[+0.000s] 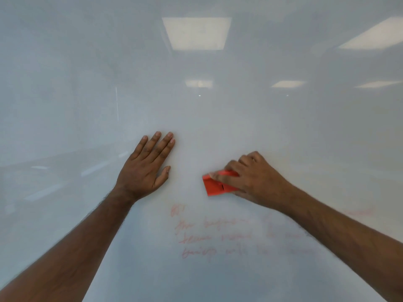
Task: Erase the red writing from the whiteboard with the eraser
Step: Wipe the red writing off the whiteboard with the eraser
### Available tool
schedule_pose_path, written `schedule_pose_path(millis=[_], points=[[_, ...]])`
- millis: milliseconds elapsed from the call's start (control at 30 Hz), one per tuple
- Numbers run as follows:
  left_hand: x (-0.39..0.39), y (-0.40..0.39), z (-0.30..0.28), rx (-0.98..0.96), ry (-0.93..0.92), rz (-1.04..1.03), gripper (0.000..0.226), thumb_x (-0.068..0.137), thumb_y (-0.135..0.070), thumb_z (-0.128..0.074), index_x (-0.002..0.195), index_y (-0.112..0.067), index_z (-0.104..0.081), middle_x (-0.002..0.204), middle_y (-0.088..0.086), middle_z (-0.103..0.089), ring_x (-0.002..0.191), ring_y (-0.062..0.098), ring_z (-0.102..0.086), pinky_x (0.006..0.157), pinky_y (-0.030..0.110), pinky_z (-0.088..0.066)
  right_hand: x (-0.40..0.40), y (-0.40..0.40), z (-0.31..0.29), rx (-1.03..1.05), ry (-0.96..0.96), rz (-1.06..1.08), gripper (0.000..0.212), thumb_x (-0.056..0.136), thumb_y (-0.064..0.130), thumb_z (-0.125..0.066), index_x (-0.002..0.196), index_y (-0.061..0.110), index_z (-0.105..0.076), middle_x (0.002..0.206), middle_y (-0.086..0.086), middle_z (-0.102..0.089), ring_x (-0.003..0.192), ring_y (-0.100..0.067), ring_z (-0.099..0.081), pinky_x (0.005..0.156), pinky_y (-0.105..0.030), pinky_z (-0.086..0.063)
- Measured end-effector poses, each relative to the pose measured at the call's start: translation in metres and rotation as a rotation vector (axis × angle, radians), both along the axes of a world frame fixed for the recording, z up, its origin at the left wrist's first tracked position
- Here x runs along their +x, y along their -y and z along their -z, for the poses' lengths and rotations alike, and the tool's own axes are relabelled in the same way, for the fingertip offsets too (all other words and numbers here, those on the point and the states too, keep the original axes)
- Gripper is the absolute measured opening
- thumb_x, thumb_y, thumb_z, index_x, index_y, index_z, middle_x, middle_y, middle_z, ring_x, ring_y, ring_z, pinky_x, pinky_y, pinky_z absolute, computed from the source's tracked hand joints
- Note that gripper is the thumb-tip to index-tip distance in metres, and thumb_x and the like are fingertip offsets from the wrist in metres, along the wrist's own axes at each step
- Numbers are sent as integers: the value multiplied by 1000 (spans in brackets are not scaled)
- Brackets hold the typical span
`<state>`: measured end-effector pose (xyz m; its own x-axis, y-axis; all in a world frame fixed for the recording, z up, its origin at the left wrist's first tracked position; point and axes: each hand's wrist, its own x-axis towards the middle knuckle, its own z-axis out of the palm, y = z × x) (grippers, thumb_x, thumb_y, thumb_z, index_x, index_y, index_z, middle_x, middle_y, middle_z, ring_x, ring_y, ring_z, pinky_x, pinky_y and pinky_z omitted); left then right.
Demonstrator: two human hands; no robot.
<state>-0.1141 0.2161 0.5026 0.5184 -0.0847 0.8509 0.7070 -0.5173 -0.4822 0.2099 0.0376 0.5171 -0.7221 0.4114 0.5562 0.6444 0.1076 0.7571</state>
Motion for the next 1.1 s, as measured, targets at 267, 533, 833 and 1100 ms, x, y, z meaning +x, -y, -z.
schedule_pose_path(millis=[267, 533, 833, 1100], points=[[-2, -2, 6, -63, 141, 58, 71, 110, -35, -41, 174, -13, -22, 183, 3, -18, 170, 29, -16, 138, 50, -10, -69, -30, 1, -11, -117, 4, 66, 92, 42, -64, 155, 38, -44, 111, -6, -58, 89, -30, -53, 76, -46, -42], [-10, -4, 16, -111, 184, 40, 72, 110, -37, -40, 175, -13, -19, 184, 3, -16, 171, 29, -12, 139, 49, -8, -82, -42, 85, -220, 30, -84, 64, 95, 21, -63, 154, 33, -41, 117, -6, -45, 89, -28, -45, 79, -45, -41], [-22, -7, 26, -105, 161, 25, 71, 109, -35, -40, 174, -12, -22, 183, 4, -17, 170, 30, -16, 138, 51, -12, -40, -17, 27, -50, -23, -40, 54, 95, 33, -63, 147, 40, -51, 106, -3, -61, 86, -27, -57, 75, -42, -45], [-22, -9, 27, -107, 153, 18, 72, 109, -35, -41, 174, -11, -21, 184, 5, -15, 170, 30, -14, 138, 51, -10, -94, -42, 30, -51, -95, -49, 66, 91, 34, -69, 153, 39, -44, 111, -5, -57, 90, -28, -51, 79, -45, -40]])
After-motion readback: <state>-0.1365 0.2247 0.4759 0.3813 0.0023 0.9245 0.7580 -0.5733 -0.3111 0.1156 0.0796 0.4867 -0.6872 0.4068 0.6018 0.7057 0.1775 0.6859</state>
